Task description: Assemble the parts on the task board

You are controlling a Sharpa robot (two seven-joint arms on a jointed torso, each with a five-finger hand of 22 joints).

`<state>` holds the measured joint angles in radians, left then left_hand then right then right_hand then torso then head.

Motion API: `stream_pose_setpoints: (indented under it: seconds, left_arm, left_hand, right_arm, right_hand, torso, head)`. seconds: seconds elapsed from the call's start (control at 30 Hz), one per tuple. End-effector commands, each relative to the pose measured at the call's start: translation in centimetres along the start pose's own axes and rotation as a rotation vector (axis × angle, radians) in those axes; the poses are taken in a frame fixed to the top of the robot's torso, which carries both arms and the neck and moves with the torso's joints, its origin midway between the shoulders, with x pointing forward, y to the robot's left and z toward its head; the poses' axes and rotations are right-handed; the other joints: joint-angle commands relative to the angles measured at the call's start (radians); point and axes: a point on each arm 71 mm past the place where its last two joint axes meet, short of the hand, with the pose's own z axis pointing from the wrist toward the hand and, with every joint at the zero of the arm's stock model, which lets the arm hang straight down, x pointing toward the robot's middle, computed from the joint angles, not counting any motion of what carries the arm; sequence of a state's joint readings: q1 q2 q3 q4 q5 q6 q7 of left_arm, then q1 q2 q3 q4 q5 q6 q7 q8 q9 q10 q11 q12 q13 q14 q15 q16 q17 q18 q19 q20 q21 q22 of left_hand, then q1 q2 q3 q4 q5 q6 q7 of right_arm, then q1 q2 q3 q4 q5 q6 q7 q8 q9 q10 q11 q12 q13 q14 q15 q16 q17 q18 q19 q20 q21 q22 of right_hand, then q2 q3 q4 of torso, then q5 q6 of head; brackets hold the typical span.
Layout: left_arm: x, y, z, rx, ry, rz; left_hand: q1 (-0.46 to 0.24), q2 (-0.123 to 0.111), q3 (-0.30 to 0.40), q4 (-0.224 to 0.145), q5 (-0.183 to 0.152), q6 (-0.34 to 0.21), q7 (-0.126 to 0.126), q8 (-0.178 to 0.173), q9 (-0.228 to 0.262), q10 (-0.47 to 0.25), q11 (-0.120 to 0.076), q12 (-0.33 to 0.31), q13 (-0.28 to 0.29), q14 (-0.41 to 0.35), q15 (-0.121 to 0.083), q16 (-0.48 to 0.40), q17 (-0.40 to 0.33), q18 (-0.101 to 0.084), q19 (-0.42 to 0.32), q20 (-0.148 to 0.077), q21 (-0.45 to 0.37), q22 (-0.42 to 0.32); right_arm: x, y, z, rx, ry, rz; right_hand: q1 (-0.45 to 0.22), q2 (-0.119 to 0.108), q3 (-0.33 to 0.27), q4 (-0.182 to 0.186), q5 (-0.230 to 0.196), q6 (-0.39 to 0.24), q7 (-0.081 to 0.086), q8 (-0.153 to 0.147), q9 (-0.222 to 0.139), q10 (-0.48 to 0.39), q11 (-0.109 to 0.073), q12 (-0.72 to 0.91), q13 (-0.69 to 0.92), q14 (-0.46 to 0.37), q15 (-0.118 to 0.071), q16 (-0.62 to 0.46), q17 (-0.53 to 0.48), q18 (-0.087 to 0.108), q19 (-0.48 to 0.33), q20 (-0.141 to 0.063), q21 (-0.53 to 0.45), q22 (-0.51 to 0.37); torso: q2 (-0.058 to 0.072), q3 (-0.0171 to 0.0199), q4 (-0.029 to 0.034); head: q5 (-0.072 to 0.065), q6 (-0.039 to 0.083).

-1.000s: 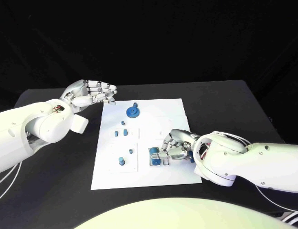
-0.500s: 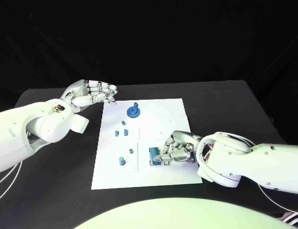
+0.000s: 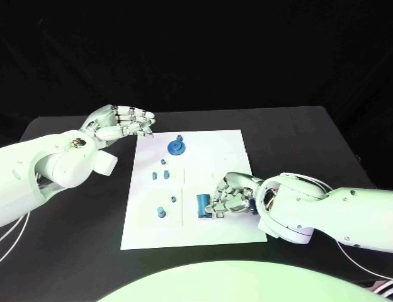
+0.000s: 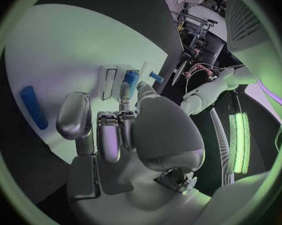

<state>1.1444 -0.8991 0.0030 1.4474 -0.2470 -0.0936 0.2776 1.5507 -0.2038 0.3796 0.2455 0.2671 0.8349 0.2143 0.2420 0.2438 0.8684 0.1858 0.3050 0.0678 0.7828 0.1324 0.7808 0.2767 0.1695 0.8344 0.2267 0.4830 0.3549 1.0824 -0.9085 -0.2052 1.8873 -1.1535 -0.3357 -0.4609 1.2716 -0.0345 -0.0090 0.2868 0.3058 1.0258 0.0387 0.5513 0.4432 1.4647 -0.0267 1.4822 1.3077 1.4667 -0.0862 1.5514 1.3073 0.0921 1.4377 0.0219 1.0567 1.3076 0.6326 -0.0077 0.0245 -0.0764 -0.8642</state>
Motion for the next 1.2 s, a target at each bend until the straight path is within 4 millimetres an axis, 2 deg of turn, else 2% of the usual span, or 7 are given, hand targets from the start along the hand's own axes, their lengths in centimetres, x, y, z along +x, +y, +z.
stream_pose_setpoints:
  seconds: [0.03,0.33,0.77,0.87,1.03,1.2]
  left_arm:
    - [0.23,-0.12,0.05,0.008,0.018,-0.005]
    - [0.25,-0.13,0.04,0.008,0.019,-0.005]
    - [0.17,-0.13,-0.02,0.008,0.016,-0.004]
    - [0.13,-0.13,-0.04,0.008,0.015,-0.004]
    - [0.15,-0.13,-0.05,0.009,0.016,-0.004]
    - [0.14,-0.13,-0.05,0.009,0.015,-0.004]
  left_hand:
    - [-0.011,0.001,0.006,0.0,0.0,-0.005,0.019,0.004,-0.001,-0.006,0.0,0.003,-0.001,-0.006,0.002,0.0,-0.001,0.005,-0.008,0.002,0.001,0.002]
    - [-0.011,0.001,0.007,0.0,0.0,-0.006,0.02,0.005,-0.001,-0.007,0.0,0.003,-0.001,-0.007,0.003,0.0,-0.002,0.005,-0.008,0.002,0.001,0.002]
    - [-0.011,0.001,0.007,0.0,0.0,-0.006,0.02,0.005,-0.001,-0.007,0.0,0.003,-0.001,-0.007,0.003,0.0,-0.002,0.005,-0.008,0.002,0.001,0.002]
    - [-0.011,0.001,0.007,0.0,0.0,-0.006,0.02,0.005,-0.001,-0.007,0.0,0.003,-0.001,-0.007,0.003,0.0,-0.002,0.005,-0.008,0.002,0.001,0.002]
    - [-0.011,0.001,0.007,0.0,0.0,-0.006,0.02,0.005,-0.001,-0.007,0.0,0.003,-0.001,-0.007,0.003,0.0,-0.002,0.005,-0.008,0.002,0.001,0.002]
    - [-0.011,0.001,0.007,0.0,0.0,-0.006,0.02,0.005,-0.001,-0.007,0.0,0.003,-0.001,-0.007,0.003,0.0,-0.002,0.005,-0.008,0.002,0.001,0.002]
  right_arm:
    - [0.08,0.08,0.3,0.002,-0.008,-0.017]
    - [0.27,0.28,0.6,0.0,-0.001,-0.026]
    - [-0.12,0.31,0.15,-0.042,-0.039,0.0]
    - [-0.08,0.48,-0.03,-0.065,-0.025,0.004]
    - [0.27,0.84,0.01,-0.082,0.013,0.002]
    - [0.56,0.84,0.09,-0.079,0.044,-0.006]
  right_hand:
    - [0.008,0.006,0.012,0.003,0.0,-0.002,-0.002,-0.005,-0.002,0.061,-0.006,0.0,0.194,0.091,-0.005,-0.001,0.198,-0.003,0.004,-0.001,-0.006,0.066]
    - [0.008,0.006,0.013,0.003,0.0,-0.002,-0.001,-0.005,-0.003,0.061,-0.006,0.0,0.194,0.091,-0.005,-0.001,0.197,-0.003,0.004,-0.001,-0.008,0.066]
    - [0.015,-0.008,0.015,0.0,-0.001,-0.003,-0.001,-0.007,-0.004,0.06,-0.006,-0.002,0.193,0.091,-0.004,-0.002,0.195,-0.003,0.004,-0.001,-0.01,0.066]
    - [0.017,-0.026,0.014,0.0,-0.002,-0.003,0.0,-0.008,-0.005,0.06,-0.005,-0.003,0.192,0.091,-0.004,-0.002,0.194,-0.002,0.003,0.0,-0.013,0.066]
    - [0.018,-0.03,0.014,0.0,-0.002,-0.002,0.0,-0.008,-0.005,0.061,-0.005,0.0,0.195,0.09,-0.004,-0.003,0.194,-0.003,0.004,0.0,-0.01,0.067]
    - [0.025,-0.034,0.018,-0.001,-0.001,-0.001,-0.001,-0.008,-0.006,0.062,-0.006,0.001,0.195,0.091,-0.004,-0.002,0.195,-0.003,0.004,0.0,-0.008,0.068]
  torso:
    - [0.001,0.0002,0.0011]
    - [0.0,-0.0003,-0.001]
    - [-0.001,0.0006,-0.0013]
    - [-0.001,0.0008,-0.0021]
    - [0.0,0.0003,0.0002]
    - [0.0,-0.0003,-0.0009]
  head:
    - [0.001,0.0]
    - [0.003,-0.001]
    - [0.003,-0.002]
    - [0.005,0.0]
    - [0.005,-0.003]
    - [0.004,-0.003]
